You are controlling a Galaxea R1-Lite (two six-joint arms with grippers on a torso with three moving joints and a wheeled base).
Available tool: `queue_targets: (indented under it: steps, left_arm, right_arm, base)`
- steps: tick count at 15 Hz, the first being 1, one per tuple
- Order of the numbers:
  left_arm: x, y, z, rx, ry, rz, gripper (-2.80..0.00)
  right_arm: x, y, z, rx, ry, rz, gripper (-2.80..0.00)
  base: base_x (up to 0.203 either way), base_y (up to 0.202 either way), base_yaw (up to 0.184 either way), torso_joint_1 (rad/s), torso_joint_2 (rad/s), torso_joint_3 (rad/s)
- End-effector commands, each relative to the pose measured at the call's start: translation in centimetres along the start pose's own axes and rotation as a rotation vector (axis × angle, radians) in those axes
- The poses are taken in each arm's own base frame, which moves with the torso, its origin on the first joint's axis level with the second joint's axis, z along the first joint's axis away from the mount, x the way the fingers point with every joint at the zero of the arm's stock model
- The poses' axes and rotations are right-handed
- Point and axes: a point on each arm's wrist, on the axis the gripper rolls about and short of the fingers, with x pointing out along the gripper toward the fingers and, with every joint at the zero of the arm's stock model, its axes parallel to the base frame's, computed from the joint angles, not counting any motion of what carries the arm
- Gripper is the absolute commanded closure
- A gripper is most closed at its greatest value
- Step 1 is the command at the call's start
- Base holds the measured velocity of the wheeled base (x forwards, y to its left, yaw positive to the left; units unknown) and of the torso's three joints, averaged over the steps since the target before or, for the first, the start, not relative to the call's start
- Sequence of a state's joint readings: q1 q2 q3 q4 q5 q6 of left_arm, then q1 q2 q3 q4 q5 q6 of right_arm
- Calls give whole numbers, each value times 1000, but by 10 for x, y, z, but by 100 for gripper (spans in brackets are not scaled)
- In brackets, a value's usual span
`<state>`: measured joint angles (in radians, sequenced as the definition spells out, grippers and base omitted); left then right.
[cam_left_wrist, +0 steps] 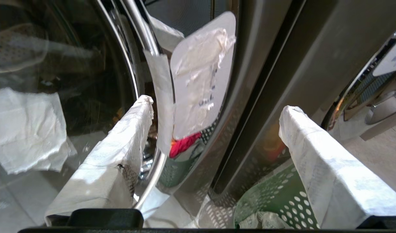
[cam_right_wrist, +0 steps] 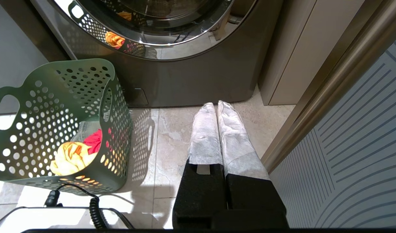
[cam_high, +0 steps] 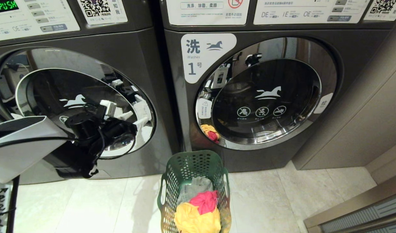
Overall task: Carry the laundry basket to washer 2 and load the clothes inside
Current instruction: Open the lid of the washing machine
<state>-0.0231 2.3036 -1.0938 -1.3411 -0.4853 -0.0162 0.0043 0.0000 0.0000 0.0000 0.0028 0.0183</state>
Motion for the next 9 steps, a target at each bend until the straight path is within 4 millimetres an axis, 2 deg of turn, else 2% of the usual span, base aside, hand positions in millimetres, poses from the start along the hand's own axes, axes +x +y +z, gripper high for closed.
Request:
queue_targets:
  steps: [1, 9]
  left_arm:
    - [9, 2, 0, 12, -26, -4, -280]
    - [30, 10, -11, 25, -66, -13, -280]
  right_arm:
    - [0, 0, 0, 0, 2, 1, 0]
    - [0, 0, 0, 0, 0, 1, 0]
  base:
    - [0, 0, 0, 0, 0, 0]
    - [0, 0, 0, 0, 0, 0]
